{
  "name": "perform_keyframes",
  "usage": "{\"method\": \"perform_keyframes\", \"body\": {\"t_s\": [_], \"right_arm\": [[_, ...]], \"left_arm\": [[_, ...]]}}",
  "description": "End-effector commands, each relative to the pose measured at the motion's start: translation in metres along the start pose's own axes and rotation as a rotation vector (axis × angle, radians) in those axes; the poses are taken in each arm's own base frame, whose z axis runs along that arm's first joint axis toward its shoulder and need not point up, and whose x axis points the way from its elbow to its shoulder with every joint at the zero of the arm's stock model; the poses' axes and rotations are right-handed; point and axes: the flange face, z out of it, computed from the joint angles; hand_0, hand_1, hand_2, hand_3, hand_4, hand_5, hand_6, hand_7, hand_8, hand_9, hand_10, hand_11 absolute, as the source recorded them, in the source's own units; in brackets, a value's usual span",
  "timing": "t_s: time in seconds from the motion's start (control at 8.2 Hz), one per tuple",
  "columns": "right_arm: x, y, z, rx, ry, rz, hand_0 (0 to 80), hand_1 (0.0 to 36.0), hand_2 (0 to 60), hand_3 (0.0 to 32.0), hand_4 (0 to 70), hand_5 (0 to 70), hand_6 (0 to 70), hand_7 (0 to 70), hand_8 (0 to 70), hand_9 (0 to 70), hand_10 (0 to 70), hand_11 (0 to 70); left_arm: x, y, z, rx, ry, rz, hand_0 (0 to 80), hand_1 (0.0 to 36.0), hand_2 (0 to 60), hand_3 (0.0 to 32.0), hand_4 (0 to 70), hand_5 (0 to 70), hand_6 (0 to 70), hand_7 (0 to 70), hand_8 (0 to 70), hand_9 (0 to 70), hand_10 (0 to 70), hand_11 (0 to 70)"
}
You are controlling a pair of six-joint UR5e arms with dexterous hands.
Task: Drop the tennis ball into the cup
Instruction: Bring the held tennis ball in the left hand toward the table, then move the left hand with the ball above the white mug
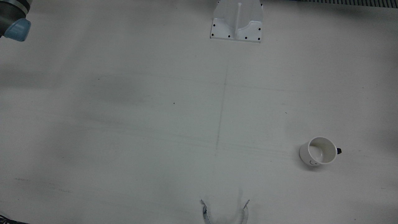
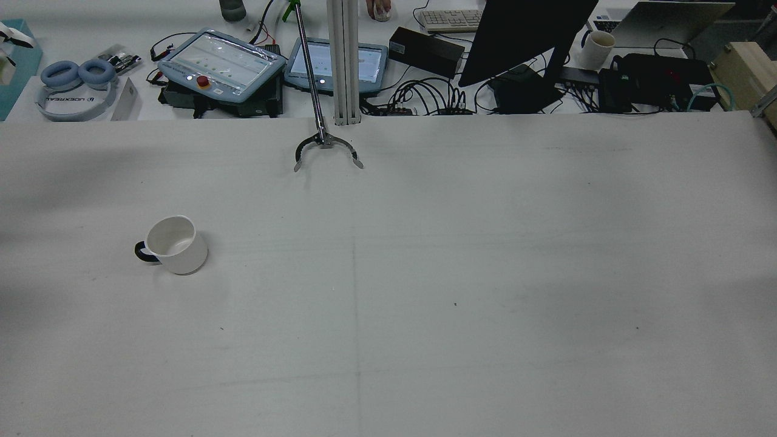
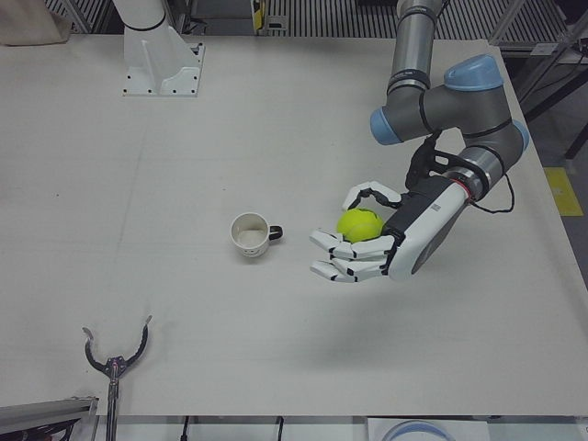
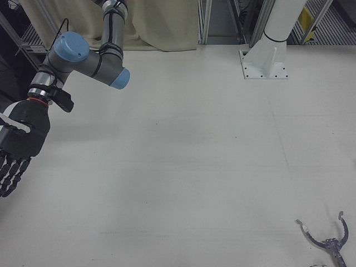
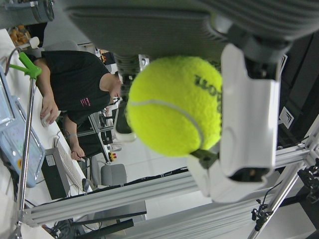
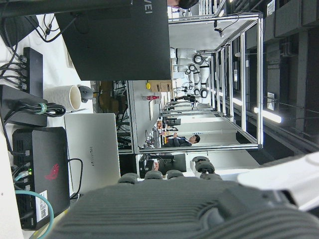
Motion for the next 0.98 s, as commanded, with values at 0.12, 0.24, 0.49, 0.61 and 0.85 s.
{"method": "perform_keyframes", "body": {"t_s": [0.12, 0.24, 0.49, 0.61, 0.85], "right_arm": [[0.0, 0.0, 0.0, -0.001, 0.0, 0.0, 0.0, 0.0, 0.0, 0.0, 0.0, 0.0, 0.0, 0.0, 0.0, 0.0, 0.0, 0.0], [0.0, 0.0, 0.0, -0.001, 0.0, 0.0, 0.0, 0.0, 0.0, 0.0, 0.0, 0.0, 0.0, 0.0, 0.0, 0.0, 0.0, 0.0], [0.0, 0.0, 0.0, -0.001, 0.0, 0.0, 0.0, 0.0, 0.0, 0.0, 0.0, 0.0, 0.0, 0.0, 0.0, 0.0, 0.0, 0.0], [0.0, 0.0, 0.0, 0.001, 0.0, 0.0, 0.0, 0.0, 0.0, 0.0, 0.0, 0.0, 0.0, 0.0, 0.0, 0.0, 0.0, 0.0], [0.0, 0.0, 0.0, 0.001, 0.0, 0.0, 0.0, 0.0, 0.0, 0.0, 0.0, 0.0, 0.0, 0.0, 0.0, 0.0, 0.0, 0.0]], "left_arm": [[-0.135, 0.041, 0.041, -0.107, -0.168, -0.129, 76.6, 36.0, 60.0, 0.0, 39.3, 22.5, 41.5, 67.0, 24.8, 28.1, 36.9, 55.6], [-0.159, 0.044, 0.046, -0.117, -0.197, -0.154, 77.0, 36.0, 60.0, 0.0, 39.5, 21.2, 34.5, 68.3, 23.3, 28.3, 36.7, 55.3], [-0.191, 0.049, 0.044, -0.14, -0.234, -0.185, 77.0, 36.0, 60.0, 0.0, 39.9, 21.1, 34.5, 68.6, 23.0, 27.8, 36.0, 54.4], [-0.201, 0.048, 0.032, -0.139, -0.246, -0.195, 77.0, 36.0, 60.0, 0.0, 39.8, 20.8, 32.9, 68.4, 22.6, 27.7, 36.0, 54.4], [-0.223, 0.049, 0.02, -0.151, -0.271, -0.218, 77.0, 36.0, 60.0, 0.0, 39.7, 23.3, 44.4, 66.0, 24.7, 27.3, 35.6, 53.9]]}}
